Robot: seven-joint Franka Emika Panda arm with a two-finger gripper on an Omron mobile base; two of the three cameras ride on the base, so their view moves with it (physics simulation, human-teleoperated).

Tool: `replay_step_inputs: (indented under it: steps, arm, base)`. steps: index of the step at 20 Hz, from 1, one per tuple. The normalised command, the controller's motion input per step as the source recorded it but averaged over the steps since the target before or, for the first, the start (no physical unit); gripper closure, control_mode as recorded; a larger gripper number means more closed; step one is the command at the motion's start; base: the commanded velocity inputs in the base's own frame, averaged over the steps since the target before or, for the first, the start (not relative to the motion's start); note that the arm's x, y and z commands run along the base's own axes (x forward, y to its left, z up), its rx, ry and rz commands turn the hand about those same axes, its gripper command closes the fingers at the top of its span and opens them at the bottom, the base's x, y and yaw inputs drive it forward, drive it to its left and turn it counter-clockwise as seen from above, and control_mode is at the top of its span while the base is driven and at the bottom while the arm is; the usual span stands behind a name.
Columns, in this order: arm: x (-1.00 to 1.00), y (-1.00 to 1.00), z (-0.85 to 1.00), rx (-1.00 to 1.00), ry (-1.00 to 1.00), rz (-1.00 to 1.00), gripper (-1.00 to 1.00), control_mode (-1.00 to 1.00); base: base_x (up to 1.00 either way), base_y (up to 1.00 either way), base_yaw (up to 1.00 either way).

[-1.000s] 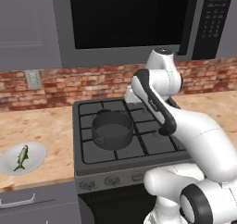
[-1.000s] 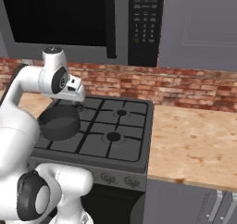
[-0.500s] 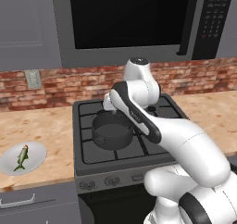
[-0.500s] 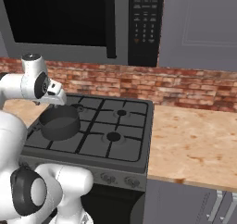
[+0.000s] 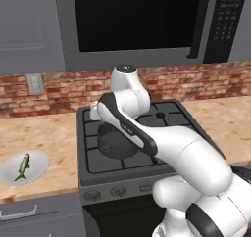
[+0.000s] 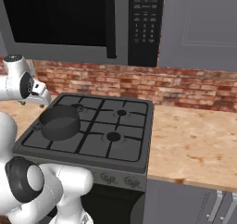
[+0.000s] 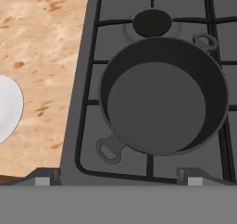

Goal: Retrieve the frozen meat and place it in the pot on a burner. Then turn the burner on.

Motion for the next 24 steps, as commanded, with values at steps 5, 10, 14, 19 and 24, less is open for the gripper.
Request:
replay_step_inputs:
  steps: [5,10,14,19,24]
  arm:
    - [0.00,0.69,0.00,0.00,0.00,0.00,-1.00,-1.00]
    - [0.00,0.88,-0.03,0.00,0.00,0.00,-1.00,-1.00]
    - [0.00,0.94,-0.06,0.00,0.00,0.00,-1.00,-1.00]
    - [0.00,0.92,-0.03,0.00,0.00,0.00,-1.00,-1.00]
    - [0.00,0.78,-0.03,0.00,0.00,0.00,-1.00,-1.00]
  base:
    - [0.00,0.00,0.00]
    - [0.00,0.00,0.00]
    - [0.00,0.00,0.00]
    - [0.00,0.00,0.00]
    - [0.00,0.00,0.00]
